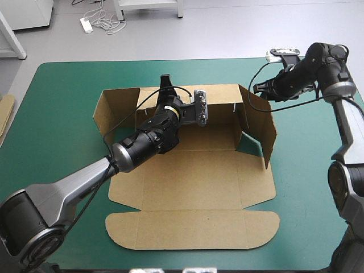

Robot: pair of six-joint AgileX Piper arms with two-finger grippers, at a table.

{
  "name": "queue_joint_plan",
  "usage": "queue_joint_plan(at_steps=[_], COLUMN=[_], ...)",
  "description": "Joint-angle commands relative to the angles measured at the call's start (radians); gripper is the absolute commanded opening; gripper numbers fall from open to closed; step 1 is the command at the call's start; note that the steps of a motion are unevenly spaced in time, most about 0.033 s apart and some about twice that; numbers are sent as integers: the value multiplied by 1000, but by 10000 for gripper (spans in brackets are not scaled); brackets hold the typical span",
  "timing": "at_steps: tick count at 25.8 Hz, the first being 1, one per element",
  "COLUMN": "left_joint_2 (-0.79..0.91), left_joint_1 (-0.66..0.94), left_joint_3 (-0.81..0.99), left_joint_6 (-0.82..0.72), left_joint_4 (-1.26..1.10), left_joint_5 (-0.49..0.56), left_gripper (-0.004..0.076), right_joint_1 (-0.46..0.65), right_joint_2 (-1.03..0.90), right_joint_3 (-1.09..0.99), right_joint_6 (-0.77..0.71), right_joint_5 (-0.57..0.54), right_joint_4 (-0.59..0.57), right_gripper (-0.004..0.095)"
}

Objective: Fold the box

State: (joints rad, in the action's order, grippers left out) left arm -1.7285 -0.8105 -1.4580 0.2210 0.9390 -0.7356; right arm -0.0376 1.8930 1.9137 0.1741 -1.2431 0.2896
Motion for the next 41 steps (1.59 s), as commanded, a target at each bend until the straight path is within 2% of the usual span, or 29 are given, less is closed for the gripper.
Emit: queue_joint_plan(at_steps=[1,9,18,22,24,28,31,41], left_joint_2=[29,31,33,33,33,33,33,33], left_joint_1=[11,11,11,11,11,11,11,11], left_joint_3=[-2,-2,-2,-2,-2,-2,-2,-2], left_joint_6=[-15,-15,-18,-18,-18,-18,-18,-18], left_joint_4=[-70,-66,-66,-66,-66,-66,-66,-66], left_joint_5=[-105,-105,-103,-106,-106,-95,-93,-93], left_gripper=[-9,-9,-9,-9,-9,-9,-9,-9], right_joint_1=[9,9,9,9,9,-38,-101,-111], right_joint_2=[-90,-217,-361,-394,-394,-394,-394,-394], right_joint_3=[-50,-256,-541,-617,-617,-617,-617,-617], right_joint_6=[57,162,465,619,619,653,625,664], right_joint_5=[35,172,384,369,324,327,405,429], right_joint_4=[96,168,389,483,486,471,376,417], right_gripper=[445,445,445,445,445,469,479,593])
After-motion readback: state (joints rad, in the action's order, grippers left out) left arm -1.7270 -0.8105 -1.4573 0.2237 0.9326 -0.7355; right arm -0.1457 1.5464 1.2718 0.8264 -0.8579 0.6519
